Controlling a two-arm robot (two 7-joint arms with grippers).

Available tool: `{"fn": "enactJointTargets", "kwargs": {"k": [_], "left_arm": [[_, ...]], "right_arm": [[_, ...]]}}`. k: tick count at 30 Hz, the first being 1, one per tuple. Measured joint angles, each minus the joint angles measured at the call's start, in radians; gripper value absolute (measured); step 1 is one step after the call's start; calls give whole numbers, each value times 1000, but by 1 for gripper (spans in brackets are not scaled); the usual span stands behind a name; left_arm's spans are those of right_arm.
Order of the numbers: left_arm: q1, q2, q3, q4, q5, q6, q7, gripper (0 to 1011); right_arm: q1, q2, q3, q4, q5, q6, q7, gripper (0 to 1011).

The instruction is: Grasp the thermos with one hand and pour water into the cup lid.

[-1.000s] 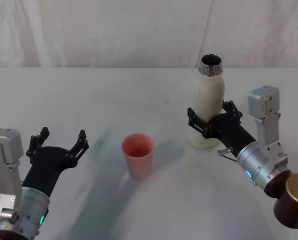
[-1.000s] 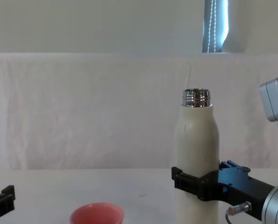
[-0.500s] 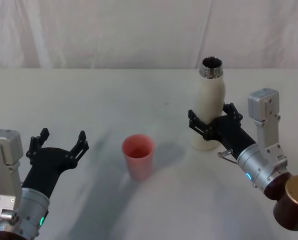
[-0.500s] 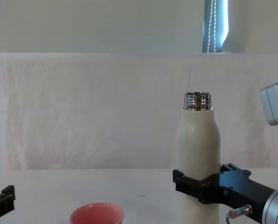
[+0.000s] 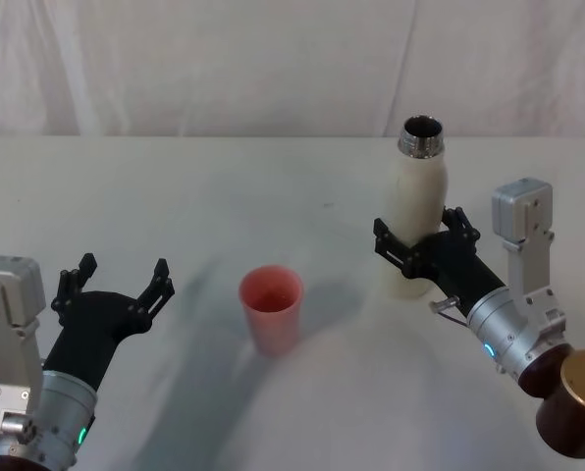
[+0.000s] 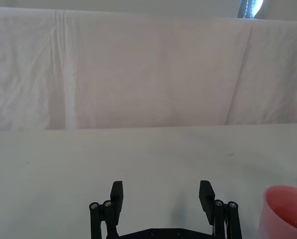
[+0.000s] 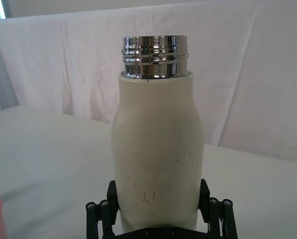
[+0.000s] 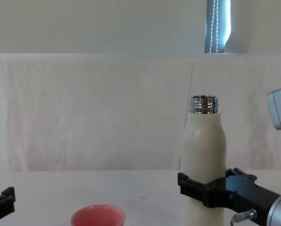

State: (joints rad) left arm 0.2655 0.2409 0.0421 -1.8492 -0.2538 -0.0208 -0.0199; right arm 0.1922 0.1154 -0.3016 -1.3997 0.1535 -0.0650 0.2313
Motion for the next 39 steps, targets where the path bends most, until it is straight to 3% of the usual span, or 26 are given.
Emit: {"fn": "enactJointTargets", "kwargs": {"k": [39], "left_arm": [[0, 0, 0, 0, 0, 0, 0, 1001]], "right_arm": [[-6, -3, 22, -4, 21, 8, -7, 1003]]}}
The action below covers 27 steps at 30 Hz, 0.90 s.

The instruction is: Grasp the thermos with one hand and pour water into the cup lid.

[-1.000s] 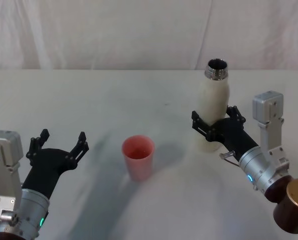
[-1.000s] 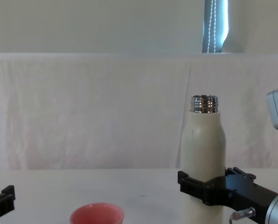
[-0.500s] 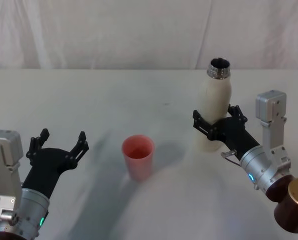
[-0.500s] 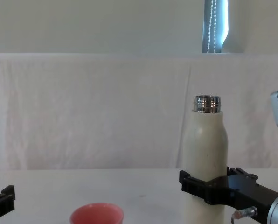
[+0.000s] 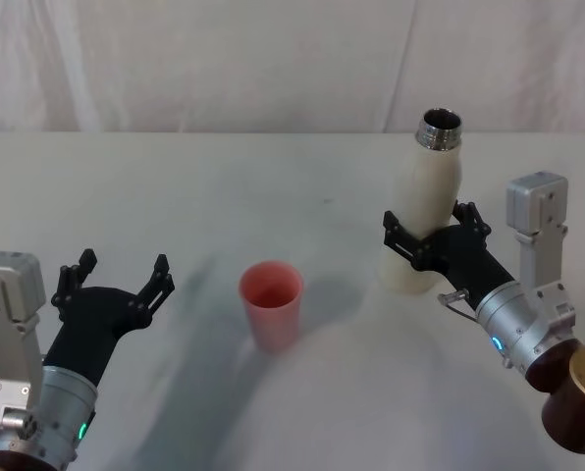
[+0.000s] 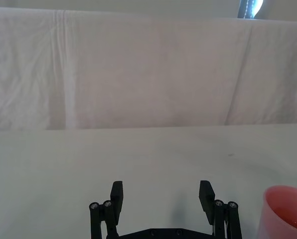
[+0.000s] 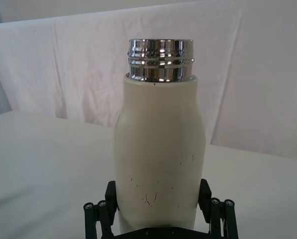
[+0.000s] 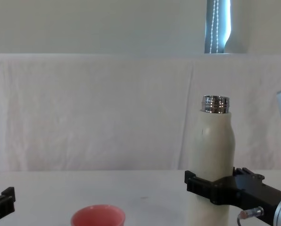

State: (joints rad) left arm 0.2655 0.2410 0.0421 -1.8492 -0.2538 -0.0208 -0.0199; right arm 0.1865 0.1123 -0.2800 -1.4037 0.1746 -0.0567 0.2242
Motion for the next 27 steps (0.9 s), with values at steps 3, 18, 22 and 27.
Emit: {"fn": "enactJointTargets", "kwargs": {"k": [3, 18, 22, 27], "left_arm": [[0, 0, 0, 0, 0, 0, 0, 1001], [0, 0, 0, 0, 0, 0, 0, 1001], [0, 0, 0, 0, 0, 0, 0, 1001], [0, 0, 0, 0, 0, 0, 0, 1001]], "right_arm": [[-4, 3, 2, -8, -2, 2, -2, 1002], [-9, 9, 2, -20, -9, 7, -3, 1003], [-11, 11, 1, -24, -13, 7, -2, 1003], [-16, 15, 1, -32, -14, 9, -2, 1003]]}}
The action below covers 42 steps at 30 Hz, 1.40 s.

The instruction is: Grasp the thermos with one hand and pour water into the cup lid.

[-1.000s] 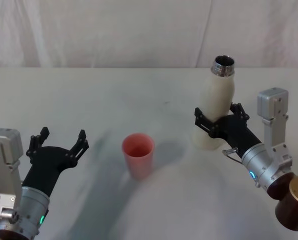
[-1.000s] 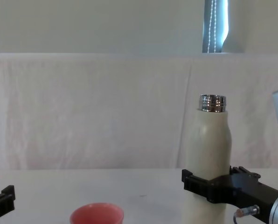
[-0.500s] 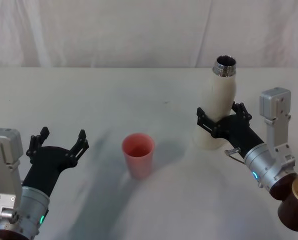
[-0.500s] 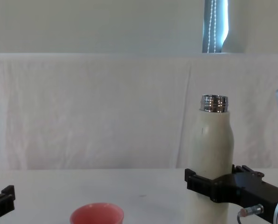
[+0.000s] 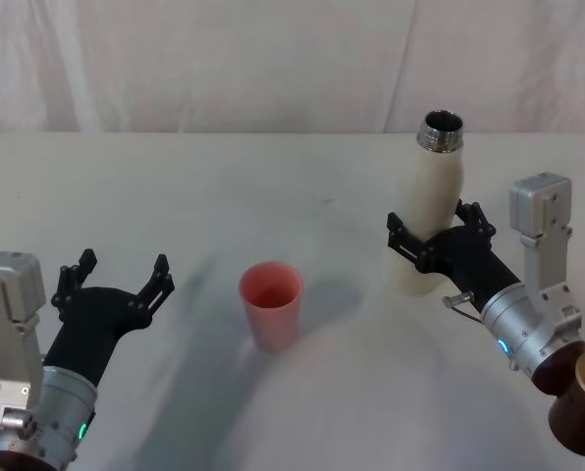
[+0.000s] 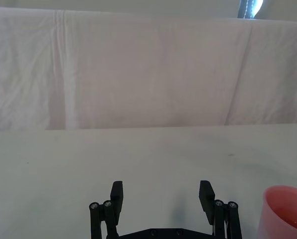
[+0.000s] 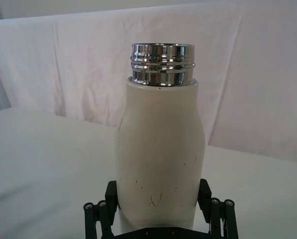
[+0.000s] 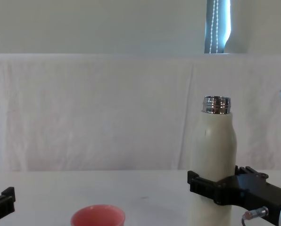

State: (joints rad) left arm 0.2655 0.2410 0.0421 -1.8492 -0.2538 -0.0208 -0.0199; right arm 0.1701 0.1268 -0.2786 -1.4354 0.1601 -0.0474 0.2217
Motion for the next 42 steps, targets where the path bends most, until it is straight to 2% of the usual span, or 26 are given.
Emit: {"fn": "enactJointTargets", "kwargs": {"k": [20, 42], "left_arm": [[0, 0, 0, 0, 0, 0, 0, 1001], [0, 0, 0, 0, 0, 0, 0, 1001]], "right_arm": [[-32, 13, 6, -45, 0, 15, 0, 1003], [-112, 32, 10, -140, -1, 24, -9, 1003]]}}
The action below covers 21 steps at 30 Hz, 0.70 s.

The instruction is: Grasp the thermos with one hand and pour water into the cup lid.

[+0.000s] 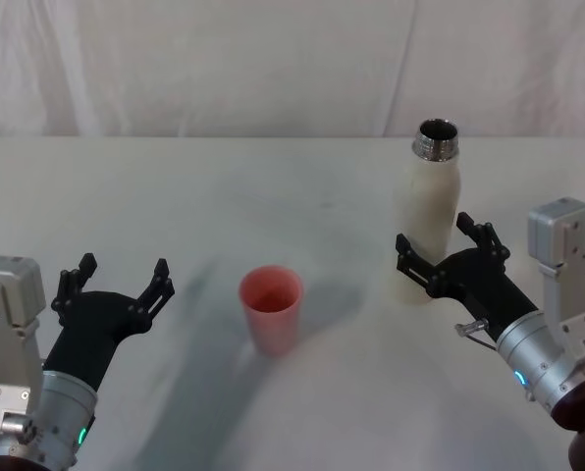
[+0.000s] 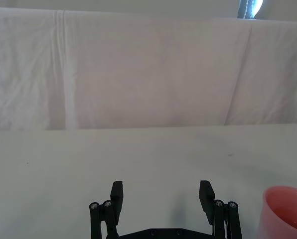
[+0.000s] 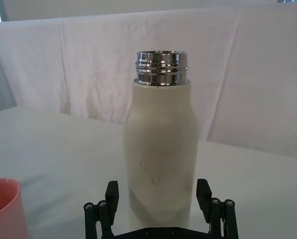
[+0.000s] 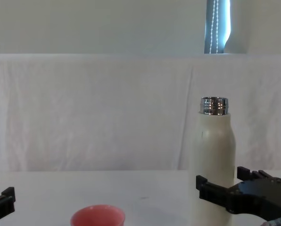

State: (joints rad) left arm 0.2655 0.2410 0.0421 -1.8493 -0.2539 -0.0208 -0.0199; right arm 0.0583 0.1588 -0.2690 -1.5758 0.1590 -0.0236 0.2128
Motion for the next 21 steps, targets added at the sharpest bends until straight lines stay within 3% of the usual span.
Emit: {"fn": "enactJointTargets", "kwargs": {"k": [21], "left_arm": [[0, 0, 0, 0, 0, 0, 0, 1001]], "right_arm": [[-79, 20, 32, -78, 9, -25, -11, 1003]]}}
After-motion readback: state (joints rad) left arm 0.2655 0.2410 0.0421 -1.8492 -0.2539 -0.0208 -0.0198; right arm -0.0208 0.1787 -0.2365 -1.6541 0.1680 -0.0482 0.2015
